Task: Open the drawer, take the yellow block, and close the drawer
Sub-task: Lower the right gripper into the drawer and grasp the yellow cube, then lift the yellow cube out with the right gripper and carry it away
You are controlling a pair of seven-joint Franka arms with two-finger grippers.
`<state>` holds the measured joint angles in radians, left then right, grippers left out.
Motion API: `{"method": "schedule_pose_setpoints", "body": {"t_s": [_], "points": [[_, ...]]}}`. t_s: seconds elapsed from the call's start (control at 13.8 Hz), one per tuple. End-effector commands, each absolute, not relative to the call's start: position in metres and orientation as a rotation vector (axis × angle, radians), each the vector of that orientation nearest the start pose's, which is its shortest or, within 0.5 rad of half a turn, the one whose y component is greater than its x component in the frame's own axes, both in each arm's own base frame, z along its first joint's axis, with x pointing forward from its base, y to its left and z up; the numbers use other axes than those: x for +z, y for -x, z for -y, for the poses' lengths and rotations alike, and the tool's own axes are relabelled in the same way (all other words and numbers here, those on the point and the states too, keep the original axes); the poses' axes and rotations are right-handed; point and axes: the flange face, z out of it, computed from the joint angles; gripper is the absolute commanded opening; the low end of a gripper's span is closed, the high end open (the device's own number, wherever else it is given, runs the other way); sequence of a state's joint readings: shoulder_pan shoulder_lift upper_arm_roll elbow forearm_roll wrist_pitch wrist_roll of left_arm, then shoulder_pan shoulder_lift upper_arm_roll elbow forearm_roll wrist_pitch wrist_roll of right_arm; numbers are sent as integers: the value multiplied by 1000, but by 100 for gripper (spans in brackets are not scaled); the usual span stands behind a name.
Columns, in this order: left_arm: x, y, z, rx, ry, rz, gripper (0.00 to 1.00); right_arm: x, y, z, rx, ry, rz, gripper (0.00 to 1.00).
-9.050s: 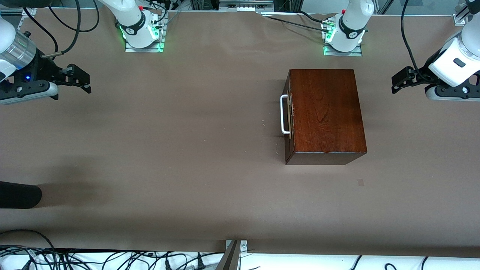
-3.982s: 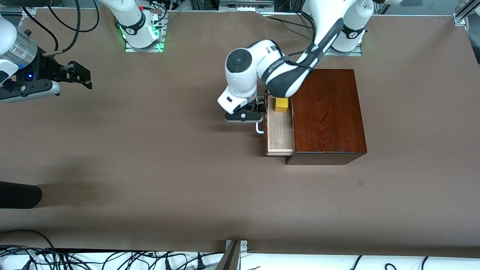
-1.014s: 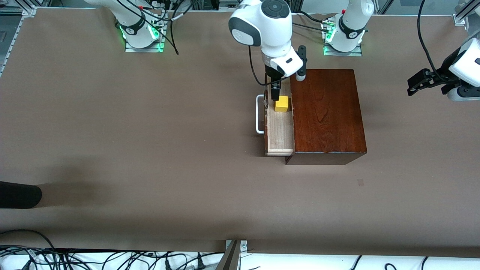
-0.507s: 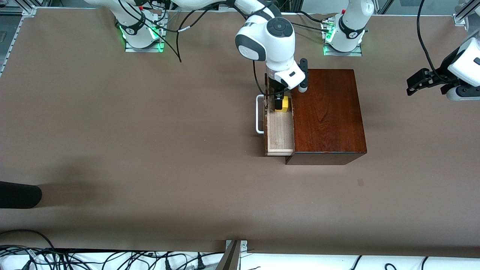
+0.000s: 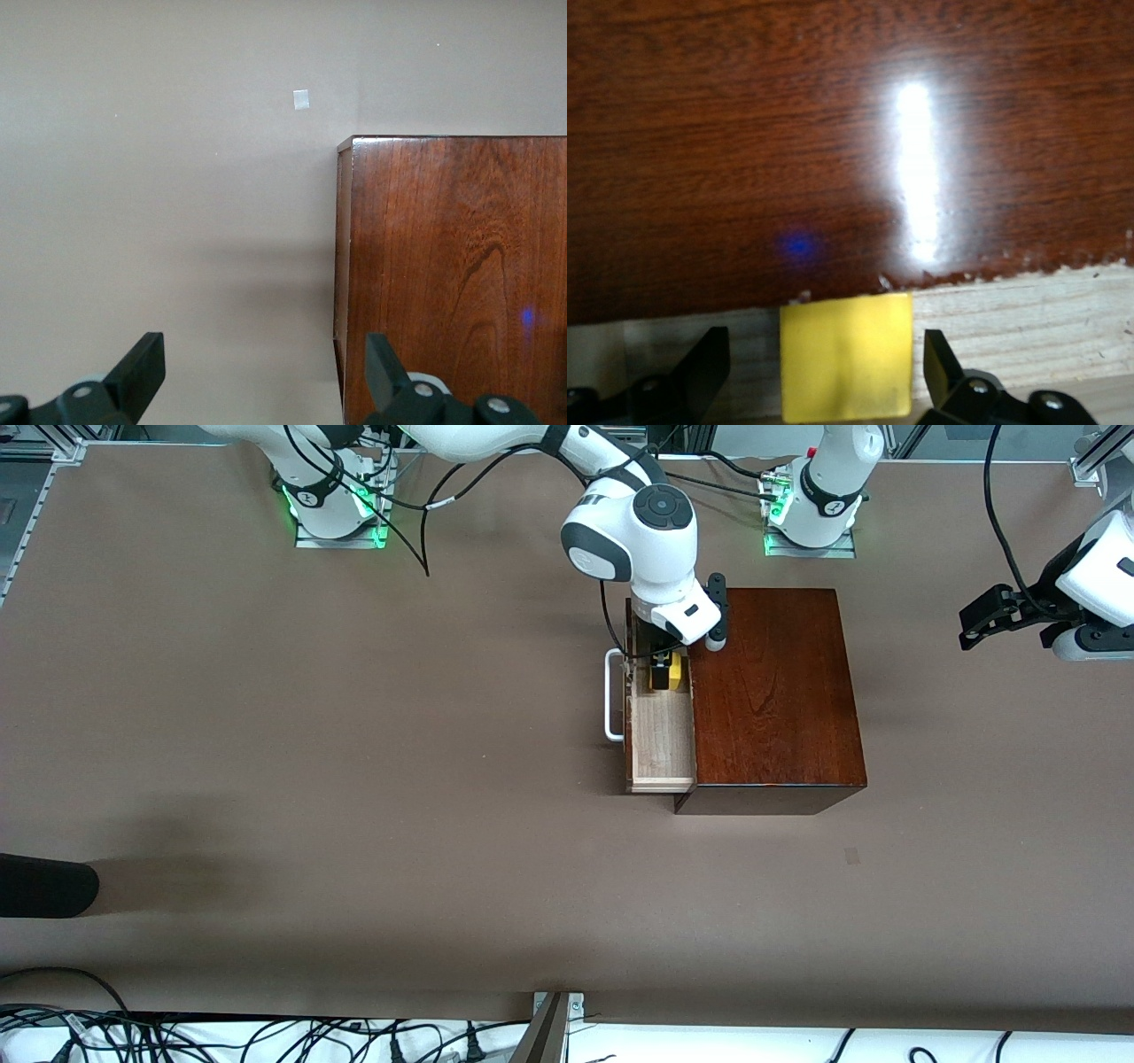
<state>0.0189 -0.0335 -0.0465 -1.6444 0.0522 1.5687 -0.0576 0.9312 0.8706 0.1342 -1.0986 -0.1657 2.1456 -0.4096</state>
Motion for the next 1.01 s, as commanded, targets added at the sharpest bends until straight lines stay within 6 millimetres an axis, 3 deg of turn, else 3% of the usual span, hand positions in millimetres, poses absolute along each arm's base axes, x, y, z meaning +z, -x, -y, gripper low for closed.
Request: {"method": "schedule_pose_setpoints", "body": {"t_s": [0.0, 0.07, 0.14, 0.29, 0.51, 0.72, 0.94], "points": [[617, -538, 14, 59, 3095, 10, 100, 321, -420, -672, -334, 2270, 2146, 54], [617, -538, 15, 59, 3095, 7, 100, 322, -420, -671, -327, 2275, 2144, 24], [617, -538, 15, 59, 3095, 7, 100, 325, -420, -670, -328, 2279, 2140, 0], [617, -538, 14, 57, 3096, 10, 100, 327, -422, -665, -278, 2303, 2144, 0], [617, -538, 16, 57, 3093, 5, 100, 371, -422, -658, -287, 2307, 2137, 0], [617, -538, 17, 56, 3093, 3, 100, 439, -421, -645, -290, 2336, 2117, 0], [617, -538, 16, 59, 3093, 5, 100, 503, -449, -604, -355, 2422, 2032, 0]]}}
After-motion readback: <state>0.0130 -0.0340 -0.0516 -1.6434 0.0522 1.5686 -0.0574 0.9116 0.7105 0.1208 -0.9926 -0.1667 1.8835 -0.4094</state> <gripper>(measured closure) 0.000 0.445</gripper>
